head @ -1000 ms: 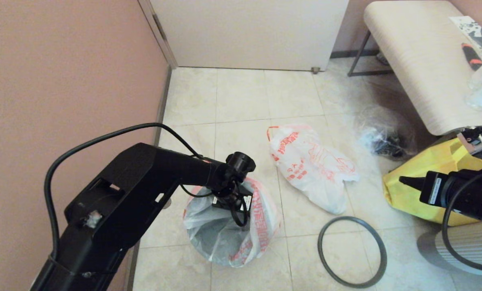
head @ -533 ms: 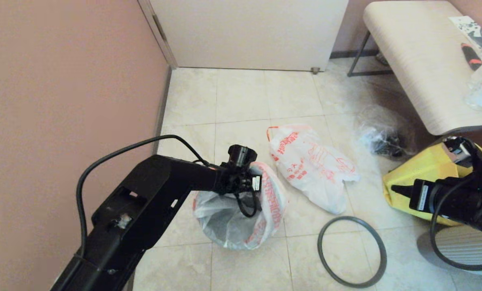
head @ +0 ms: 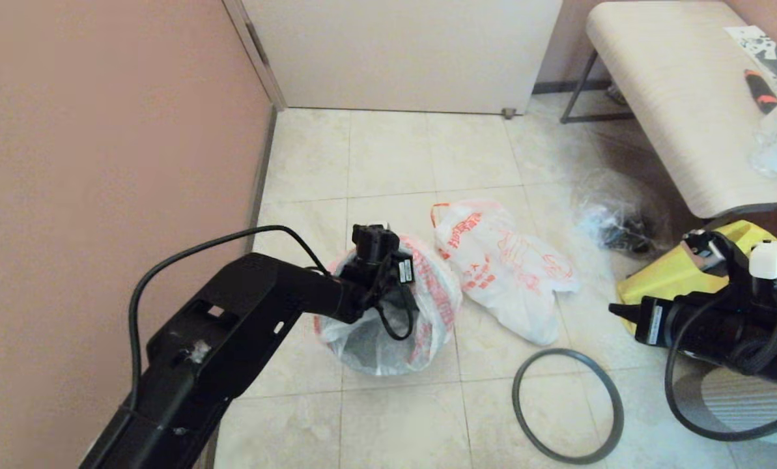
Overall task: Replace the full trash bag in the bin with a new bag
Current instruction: Put the new garbage bag on the trash can
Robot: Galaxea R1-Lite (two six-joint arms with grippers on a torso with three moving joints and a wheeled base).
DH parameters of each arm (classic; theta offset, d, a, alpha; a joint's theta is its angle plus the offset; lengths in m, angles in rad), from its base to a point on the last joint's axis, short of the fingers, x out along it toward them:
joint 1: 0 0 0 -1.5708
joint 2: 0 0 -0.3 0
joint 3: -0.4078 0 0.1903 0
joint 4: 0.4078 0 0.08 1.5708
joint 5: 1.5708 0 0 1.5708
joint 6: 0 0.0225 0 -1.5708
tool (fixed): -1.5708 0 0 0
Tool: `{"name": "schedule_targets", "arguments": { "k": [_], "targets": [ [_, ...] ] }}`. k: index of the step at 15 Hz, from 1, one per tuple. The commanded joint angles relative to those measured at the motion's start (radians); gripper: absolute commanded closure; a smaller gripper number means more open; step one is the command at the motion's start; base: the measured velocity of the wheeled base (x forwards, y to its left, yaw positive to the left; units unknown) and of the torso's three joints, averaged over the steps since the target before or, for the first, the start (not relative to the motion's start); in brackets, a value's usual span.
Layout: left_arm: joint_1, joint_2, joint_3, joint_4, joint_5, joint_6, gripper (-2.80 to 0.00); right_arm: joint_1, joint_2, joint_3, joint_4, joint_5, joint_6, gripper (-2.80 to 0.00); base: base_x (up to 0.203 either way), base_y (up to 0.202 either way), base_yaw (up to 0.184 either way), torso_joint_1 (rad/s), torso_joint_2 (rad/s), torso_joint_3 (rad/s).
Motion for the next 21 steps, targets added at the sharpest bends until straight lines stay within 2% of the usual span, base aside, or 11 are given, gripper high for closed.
{"name": "schedule_targets", "arguments": {
  "k": [1, 5, 9, 13, 15, 16, 17, 19, 21],
  "targets": [
    [0.001, -0.099, 0.049, -0.002, 0.000, 0.001, 0.00, 0.013, -0.030, 0.006, 0.001, 0.000, 0.000, 0.00, 0.000, 0.000, 0.000, 0.000, 0.00, 0.000],
    [0.002, -0.194, 0.157, 0.112, -0.067, -0.003, 0.00, 0.018, -0.045, 0.006, 0.035, -0.001, 0.001, 0.00, 0.000, 0.000, 0.000, 0.000, 0.00, 0.000],
    [0.005, -0.249, 0.223, 0.117, -0.069, -0.006, 0.00, 0.017, -0.105, 0.004, 0.089, -0.001, 0.001, 0.00, 0.000, 0.000, 0.000, 0.000, 0.00, 0.000],
    [0.022, -0.186, 0.126, 0.107, -0.070, -0.002, 0.00, 0.019, -0.104, 0.021, 0.093, 0.002, 0.003, 0.00, 0.000, 0.000, 0.000, 0.000, 0.00, 0.000],
    [0.035, -0.134, 0.056, 0.151, -0.061, -0.003, 0.00, 0.040, -0.098, 0.020, 0.097, -0.001, 0.001, 0.00, 0.000, 0.000, 0.000, 0.000, 0.00, 0.000],
    [0.035, -0.152, 0.062, 0.235, -0.051, -0.017, 0.00, 0.053, -0.098, 0.018, 0.099, -0.019, 0.002, 0.00, 0.000, 0.000, 0.000, 0.000, 0.00, 0.000],
    [0.032, -0.189, 0.065, 0.345, -0.033, -0.082, 0.00, 0.071, -0.092, 0.017, 0.100, -0.058, 0.003, 0.00, 0.000, 0.000, 0.000, 0.000, 0.00, 0.000],
    [0.024, -0.264, 0.076, 0.477, 0.013, -0.247, 0.00, 0.097, -0.070, 0.026, 0.099, -0.105, 0.012, 0.00, 0.000, 0.000, 0.000, 0.000, 0.00, 0.000],
    [0.017, -0.342, 0.135, 0.535, 0.036, -0.366, -2.80, 0.097, -0.069, 0.038, 0.098, -0.105, 0.038, 0.00, 0.000, 0.000, 0.000, 0.000, 0.00, 0.000]
  ]
}}
